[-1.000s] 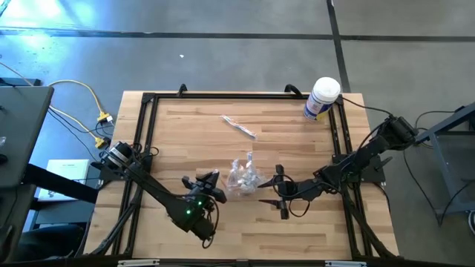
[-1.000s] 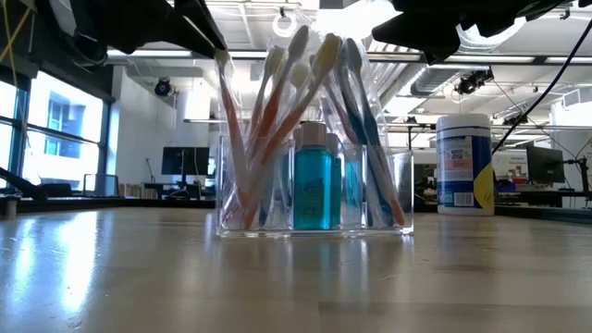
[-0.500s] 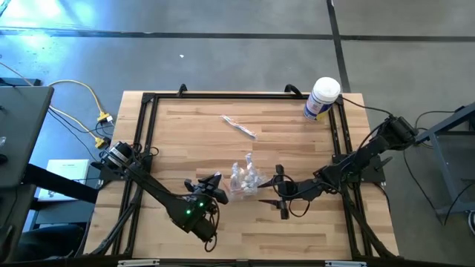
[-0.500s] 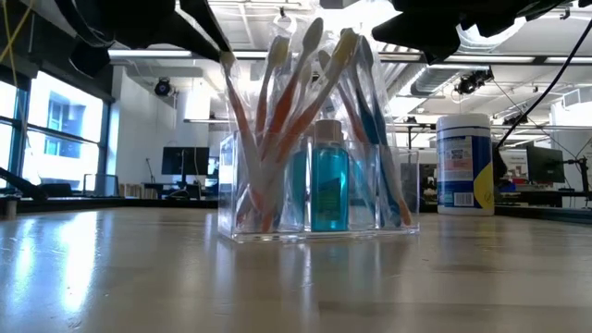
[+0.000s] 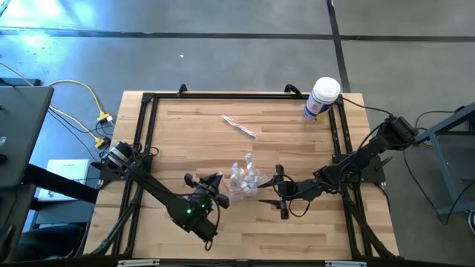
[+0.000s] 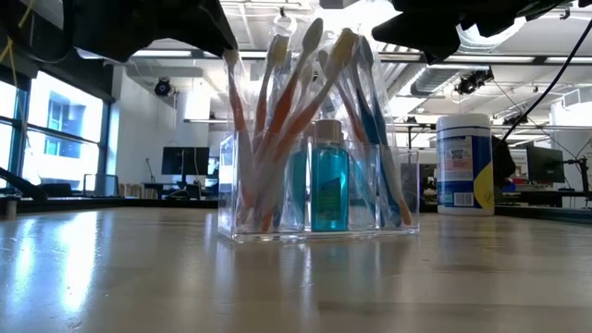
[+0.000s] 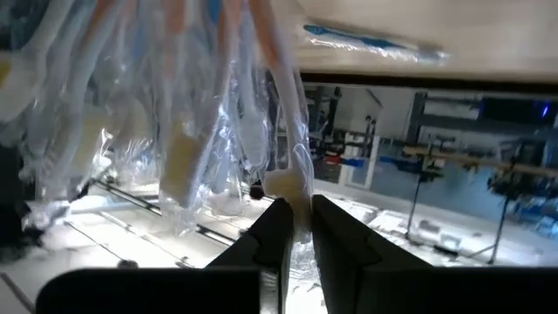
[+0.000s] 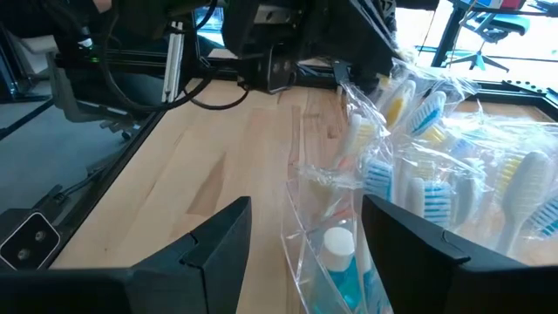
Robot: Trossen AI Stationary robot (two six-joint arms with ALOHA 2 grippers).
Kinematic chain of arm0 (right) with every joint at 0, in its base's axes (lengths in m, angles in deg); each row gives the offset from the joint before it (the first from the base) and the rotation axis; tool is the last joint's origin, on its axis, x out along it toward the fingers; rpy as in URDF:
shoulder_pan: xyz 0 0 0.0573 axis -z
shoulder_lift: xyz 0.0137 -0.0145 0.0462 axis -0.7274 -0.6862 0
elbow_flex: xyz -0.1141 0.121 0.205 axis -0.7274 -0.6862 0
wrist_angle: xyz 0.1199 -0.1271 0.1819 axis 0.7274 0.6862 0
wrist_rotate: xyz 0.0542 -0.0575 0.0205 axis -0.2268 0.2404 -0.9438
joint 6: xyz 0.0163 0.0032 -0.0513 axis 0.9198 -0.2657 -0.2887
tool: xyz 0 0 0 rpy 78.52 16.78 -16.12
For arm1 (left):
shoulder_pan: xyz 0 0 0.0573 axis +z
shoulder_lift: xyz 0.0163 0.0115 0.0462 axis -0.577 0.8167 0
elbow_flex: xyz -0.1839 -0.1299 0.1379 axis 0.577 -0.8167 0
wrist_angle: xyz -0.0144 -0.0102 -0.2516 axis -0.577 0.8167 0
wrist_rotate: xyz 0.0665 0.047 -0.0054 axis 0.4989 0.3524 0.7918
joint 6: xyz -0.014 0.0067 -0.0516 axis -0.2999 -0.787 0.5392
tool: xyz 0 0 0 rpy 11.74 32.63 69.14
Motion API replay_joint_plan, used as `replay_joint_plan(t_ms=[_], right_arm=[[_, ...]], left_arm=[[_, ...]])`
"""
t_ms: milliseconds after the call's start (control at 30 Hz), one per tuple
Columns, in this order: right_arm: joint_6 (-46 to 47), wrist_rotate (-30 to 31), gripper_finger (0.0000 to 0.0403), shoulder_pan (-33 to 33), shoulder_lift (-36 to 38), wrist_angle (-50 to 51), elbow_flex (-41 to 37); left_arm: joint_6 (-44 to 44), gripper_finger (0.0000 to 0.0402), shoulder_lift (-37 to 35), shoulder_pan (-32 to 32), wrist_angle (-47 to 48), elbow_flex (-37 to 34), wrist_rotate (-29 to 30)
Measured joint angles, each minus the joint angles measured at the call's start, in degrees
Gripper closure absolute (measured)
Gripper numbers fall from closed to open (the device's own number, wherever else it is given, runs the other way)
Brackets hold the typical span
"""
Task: Pick & Place toothbrushing station
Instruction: Put the orange toothbrush into the transparent organizer
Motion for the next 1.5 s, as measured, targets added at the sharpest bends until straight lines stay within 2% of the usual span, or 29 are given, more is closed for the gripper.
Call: replay_joint_plan(t_ms=[100, 267, 467, 967, 1067, 1333, 1500], right_arm=[[-0.02, 0.00, 0.0192, 0.00, 0.00, 0.00, 0.01], [-0.02, 0.00, 0.0192, 0.00, 0.00, 0.02, 0.02], [-0.02, 0.00, 0.0192, 0.00, 0.00, 0.04, 0.02], [-0.02, 0.00, 0.0192, 0.01, 0.00, 0.04, 0.02], [-0.02, 0.00, 0.0192, 0.00, 0.00, 0.04, 0.02], [-0.03, 0.00, 0.0192, 0.01, 0.00, 0.05, 0.02], [-0.02, 0.00, 0.0192, 0.01, 0.00, 0.04, 0.02]], left_arm=[[-2.57, 0.0366, -0.01, 0.30, -0.04, 0.00, -0.02], [1.03, 0.0366, -0.02, 0.56, -0.21, 0.00, -0.05], [-0.45, 0.0366, -0.02, 0.70, -1.23, 0.00, -3.22], [-1.98, 0.0364, -0.02, 1.26, -3.45, 0.00, -3.62], [-2.10, 0.0347, -0.02, 1.26, -3.45, -0.02, -3.10], [-5.36, 0.0258, -0.02, 1.26, -3.59, -0.02, -3.25], [-5.37, 0.0240, -0.02, 1.26, -3.73, -0.02, 0.03]])
